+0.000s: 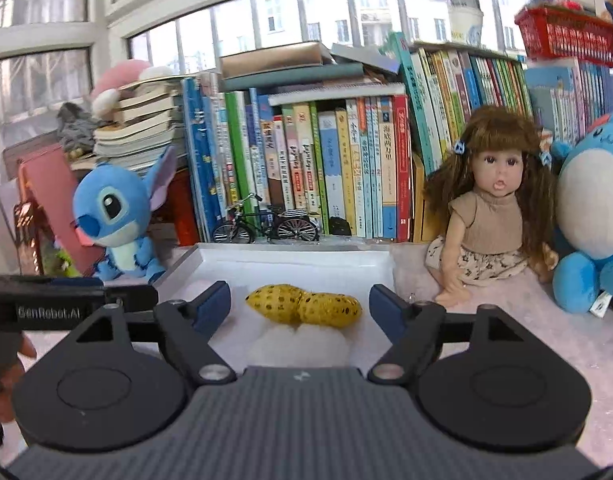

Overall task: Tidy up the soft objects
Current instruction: 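Open both grippers to drop the sock and heart pillow into the tray, then move both grippers back toward the blue mask packet and white crumpled paper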

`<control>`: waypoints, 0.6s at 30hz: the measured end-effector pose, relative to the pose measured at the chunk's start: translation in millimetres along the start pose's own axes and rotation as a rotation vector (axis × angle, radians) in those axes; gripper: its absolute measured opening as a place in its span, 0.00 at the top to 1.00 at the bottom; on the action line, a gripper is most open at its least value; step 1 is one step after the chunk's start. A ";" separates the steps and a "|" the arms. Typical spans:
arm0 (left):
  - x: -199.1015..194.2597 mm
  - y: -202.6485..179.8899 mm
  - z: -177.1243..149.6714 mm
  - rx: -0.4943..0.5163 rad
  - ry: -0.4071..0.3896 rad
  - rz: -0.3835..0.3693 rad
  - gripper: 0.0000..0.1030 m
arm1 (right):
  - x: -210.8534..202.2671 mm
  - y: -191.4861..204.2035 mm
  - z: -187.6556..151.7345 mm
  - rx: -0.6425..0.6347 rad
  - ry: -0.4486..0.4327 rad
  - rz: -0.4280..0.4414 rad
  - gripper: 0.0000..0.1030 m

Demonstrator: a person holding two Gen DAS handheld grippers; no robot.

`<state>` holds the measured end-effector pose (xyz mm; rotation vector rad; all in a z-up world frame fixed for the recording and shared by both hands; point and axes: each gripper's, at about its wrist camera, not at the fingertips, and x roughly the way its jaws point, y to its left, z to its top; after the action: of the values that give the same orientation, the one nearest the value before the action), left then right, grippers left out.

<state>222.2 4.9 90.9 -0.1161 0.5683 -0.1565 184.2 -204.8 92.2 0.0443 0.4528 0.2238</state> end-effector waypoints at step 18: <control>-80.0 0.8 -58.9 0.029 -0.053 -0.051 0.20 | -76.0 23.8 -41.3 -0.110 -0.068 0.075 0.04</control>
<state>123.8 16.1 83.6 -0.1065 0.5099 -0.2100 94.7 -198.9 89.8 -0.0387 0.3711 0.3195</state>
